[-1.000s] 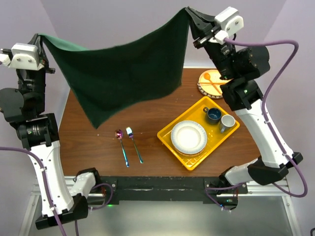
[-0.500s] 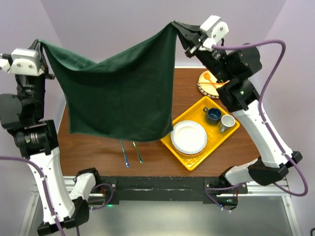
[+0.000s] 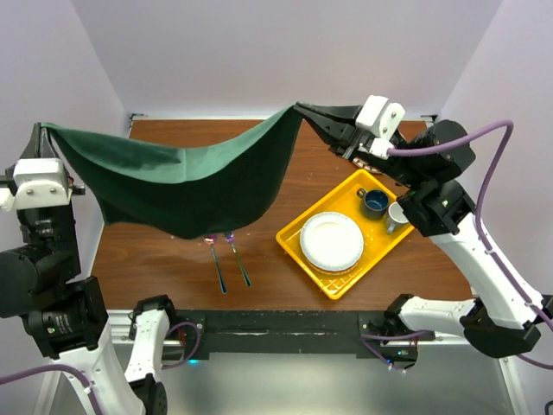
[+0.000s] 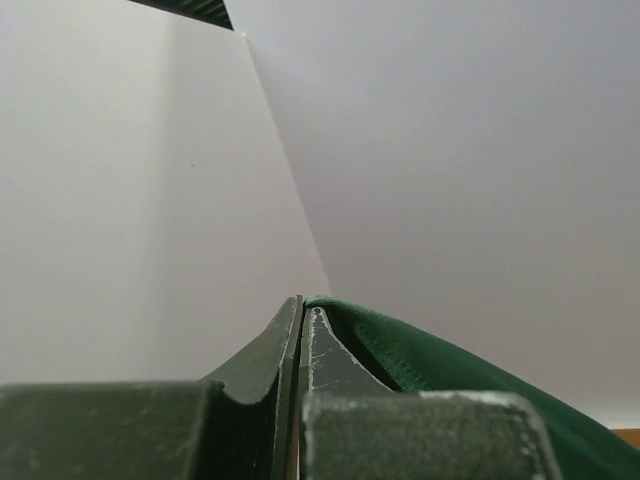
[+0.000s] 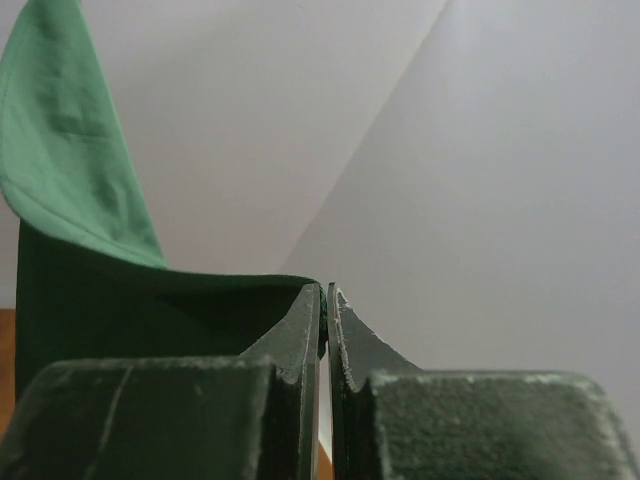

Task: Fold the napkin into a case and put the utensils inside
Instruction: Flatten out the crumpled napkin at the center of the board.

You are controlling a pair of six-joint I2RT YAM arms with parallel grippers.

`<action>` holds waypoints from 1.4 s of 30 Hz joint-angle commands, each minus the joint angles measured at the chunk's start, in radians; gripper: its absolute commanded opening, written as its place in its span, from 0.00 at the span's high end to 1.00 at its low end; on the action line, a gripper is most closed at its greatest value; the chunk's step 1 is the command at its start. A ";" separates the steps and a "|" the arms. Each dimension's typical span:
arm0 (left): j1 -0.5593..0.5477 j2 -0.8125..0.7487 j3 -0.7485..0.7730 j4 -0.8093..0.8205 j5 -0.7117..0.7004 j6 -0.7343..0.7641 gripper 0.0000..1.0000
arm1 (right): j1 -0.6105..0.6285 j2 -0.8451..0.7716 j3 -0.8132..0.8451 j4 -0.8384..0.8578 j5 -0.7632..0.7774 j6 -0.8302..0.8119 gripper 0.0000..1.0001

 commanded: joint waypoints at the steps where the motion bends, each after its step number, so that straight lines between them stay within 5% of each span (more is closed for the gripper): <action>1: 0.002 0.040 0.009 -0.070 -0.112 0.053 1.00 | 0.024 -0.003 -0.012 0.018 0.023 0.047 1.00; 7: 0.002 0.173 0.022 -0.098 -0.126 0.061 1.00 | 0.024 0.125 0.084 0.005 0.166 0.088 1.00; 18: 0.002 0.500 -0.164 0.192 -0.048 -0.002 1.00 | -0.108 0.541 0.156 0.120 0.387 0.107 1.00; 26: 0.002 0.960 -0.089 0.343 -0.016 -0.053 1.00 | -0.231 1.029 0.546 0.112 0.351 0.175 1.00; 30: 0.002 1.189 0.085 0.323 -0.005 -0.074 1.00 | -0.234 1.269 0.742 0.120 0.389 0.132 1.00; 33: 0.002 1.338 0.228 0.286 0.033 -0.097 0.86 | -0.234 1.367 0.787 0.202 0.458 0.107 0.67; 34: 0.001 1.379 0.250 0.275 0.026 -0.097 0.69 | -0.234 1.395 0.796 0.215 0.485 0.100 0.40; 36: 0.001 1.384 0.259 0.290 -0.011 -0.111 0.46 | -0.235 1.410 0.825 0.206 0.536 0.109 0.23; 37: 0.004 1.373 0.259 0.288 -0.014 -0.097 0.38 | -0.235 1.406 0.824 0.195 0.541 0.113 0.18; 42: 0.016 1.313 0.249 0.115 0.033 -0.007 0.33 | -0.235 1.227 0.620 0.132 0.463 0.083 0.12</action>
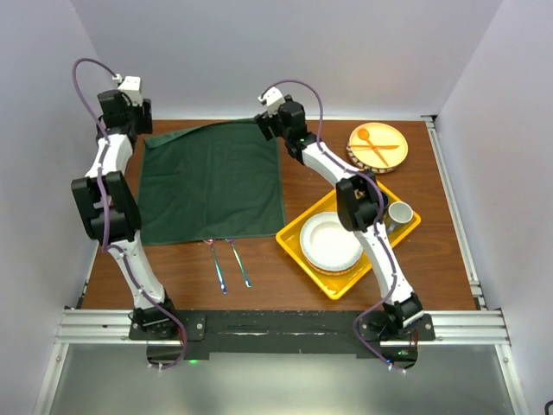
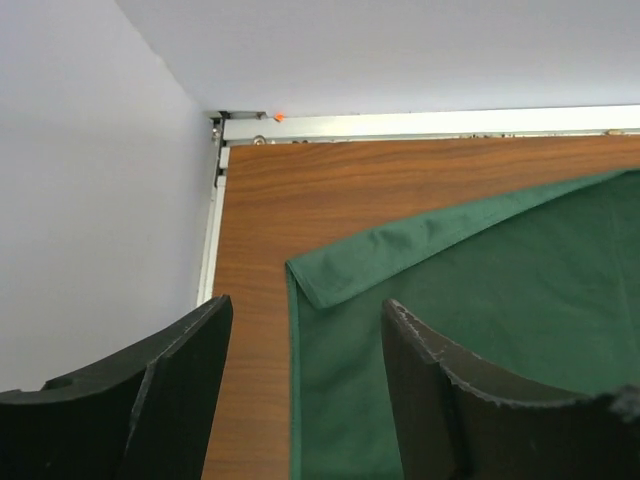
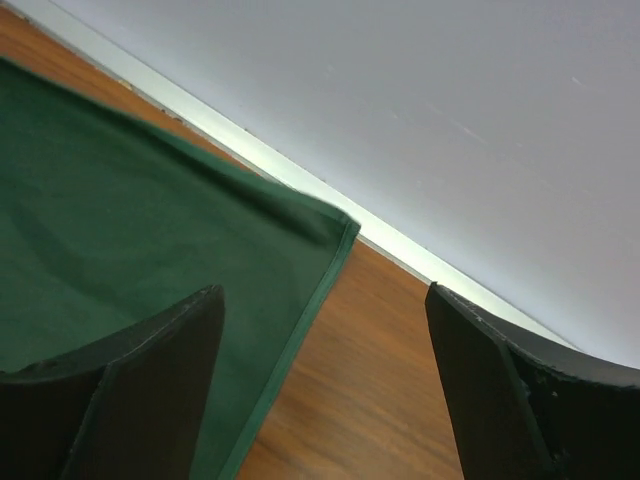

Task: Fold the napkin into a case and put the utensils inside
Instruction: Flatten out the crumpled napkin at the center of the board.

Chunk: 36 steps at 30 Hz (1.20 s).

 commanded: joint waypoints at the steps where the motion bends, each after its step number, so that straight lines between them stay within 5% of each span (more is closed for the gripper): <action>1: 0.024 -0.136 0.025 -0.100 0.057 0.098 0.33 | 0.002 -0.261 -0.109 0.008 -0.040 -0.027 0.10; 2: 0.033 -0.154 -0.017 -0.123 0.087 0.115 0.33 | 0.002 -0.289 -0.127 -0.026 -0.057 -0.029 0.02; 11: 0.133 -0.252 -0.157 -0.441 0.356 0.251 0.18 | 0.003 -0.410 -0.127 -0.535 -0.255 -0.002 0.02; 18: 0.133 -0.157 -0.132 -0.392 0.344 0.137 0.35 | 0.017 -0.412 -0.163 -0.680 -0.341 0.010 0.20; 22: 0.112 -0.011 -0.018 -0.311 0.267 -0.037 0.35 | 0.051 -0.404 -0.173 -0.756 -0.384 -0.002 0.42; 29: 0.072 0.156 0.143 -0.188 0.169 -0.191 0.34 | 0.100 -0.405 -0.268 -0.818 -0.402 -0.036 0.64; 36: 0.069 0.299 0.255 -0.142 0.144 -0.301 0.37 | 0.134 -0.356 -0.284 -0.870 -0.420 -0.065 0.71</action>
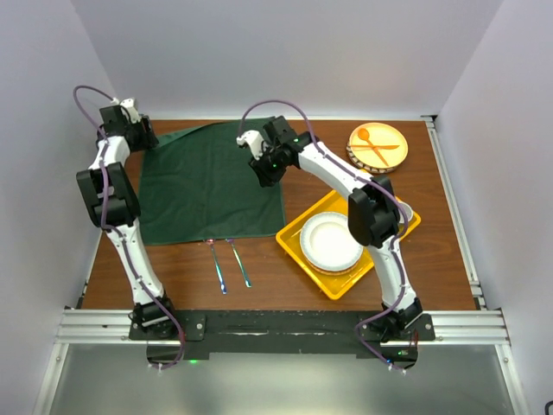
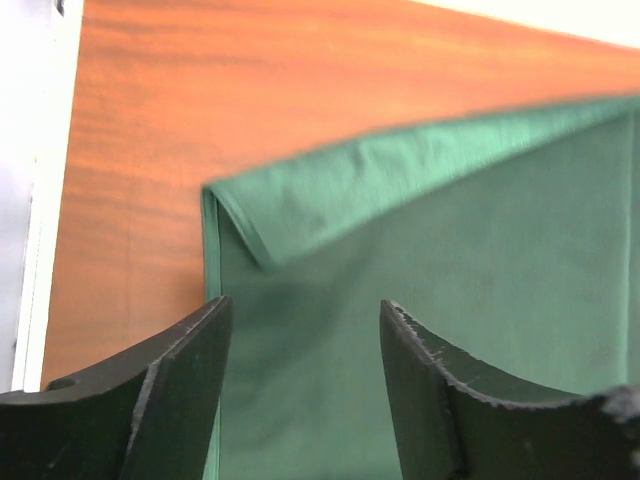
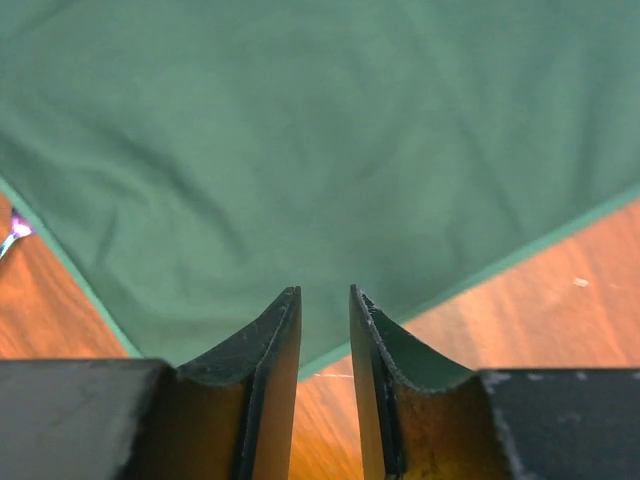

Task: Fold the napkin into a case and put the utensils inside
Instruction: Flatten out the crumpled napkin at the center of the board.

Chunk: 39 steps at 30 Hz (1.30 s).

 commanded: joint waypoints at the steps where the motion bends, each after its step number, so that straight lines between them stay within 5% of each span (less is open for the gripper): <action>1: 0.005 0.056 0.086 0.076 -0.028 -0.099 0.37 | 0.014 0.024 -0.007 -0.042 -0.037 -0.032 0.71; 16: 0.002 0.133 0.081 0.195 0.014 -0.184 0.43 | 0.031 0.049 -0.107 -0.071 -0.028 -0.095 0.74; 23: 0.006 0.156 0.126 0.348 0.138 -0.258 0.51 | 0.033 0.046 -0.169 -0.086 -0.025 -0.128 0.74; 31: 0.017 0.139 0.155 0.477 0.031 -0.304 0.41 | 0.031 0.055 -0.133 -0.117 -0.027 -0.144 0.74; 34: 0.021 0.095 0.141 0.434 0.050 -0.237 0.37 | 0.031 0.051 -0.101 -0.134 -0.039 -0.142 0.74; 39: 0.028 -0.077 0.049 0.131 0.185 0.163 0.34 | 0.043 0.035 -0.039 -0.168 -0.080 -0.130 0.73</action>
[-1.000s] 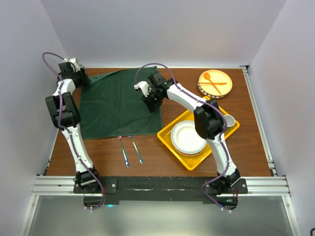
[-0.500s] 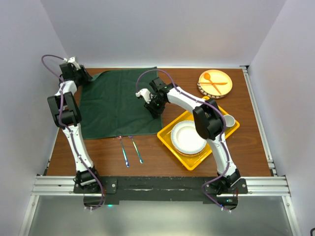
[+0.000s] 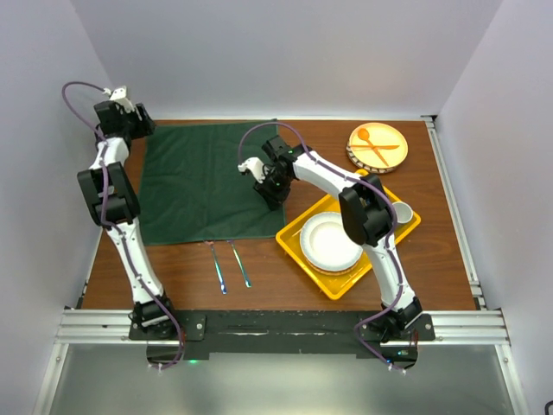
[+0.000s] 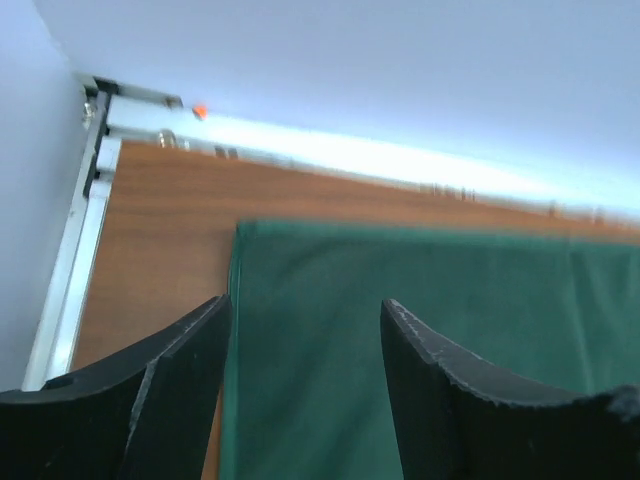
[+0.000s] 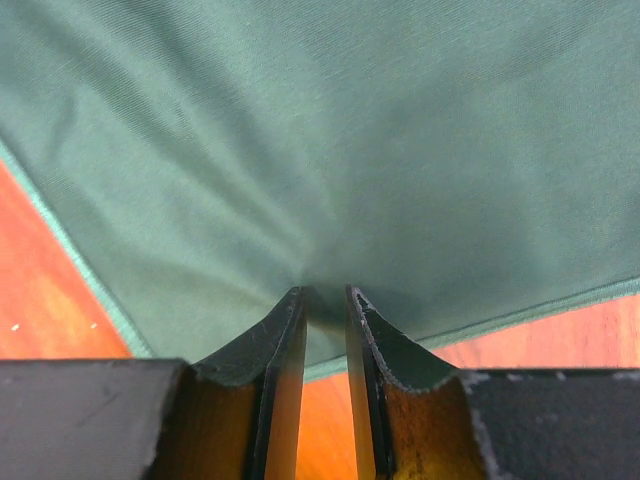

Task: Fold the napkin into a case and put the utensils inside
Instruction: Flatten out the crumpled napkin at the center of the board, then pick up the flattened napkin from the center of the board.

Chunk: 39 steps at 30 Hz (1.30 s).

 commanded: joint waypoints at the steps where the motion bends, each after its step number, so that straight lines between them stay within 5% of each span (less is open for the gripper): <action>1: 0.022 -0.225 -0.075 -0.323 0.167 0.378 0.35 | 0.023 -0.031 0.078 -0.074 -0.049 0.000 0.73; 4: 0.068 -0.348 -0.201 -0.529 0.280 0.582 0.38 | 0.057 -0.058 0.055 -0.080 -0.050 -0.017 0.73; 10: 0.131 -0.495 -0.371 -0.861 0.281 0.907 0.51 | 0.111 -0.101 -0.003 -0.112 -0.005 -0.033 0.79; 23: 0.139 -0.692 -0.850 -0.765 0.172 1.055 0.78 | 0.157 -0.095 -0.146 -0.127 0.099 -0.028 0.92; 33: 0.196 -0.744 -0.979 -0.745 0.039 1.132 0.90 | 0.211 -0.104 -0.184 -0.172 0.023 -0.048 0.93; 39: 0.226 -0.785 -0.907 -0.867 0.195 1.181 0.65 | 0.217 -0.132 -0.105 -0.225 0.015 -0.034 0.75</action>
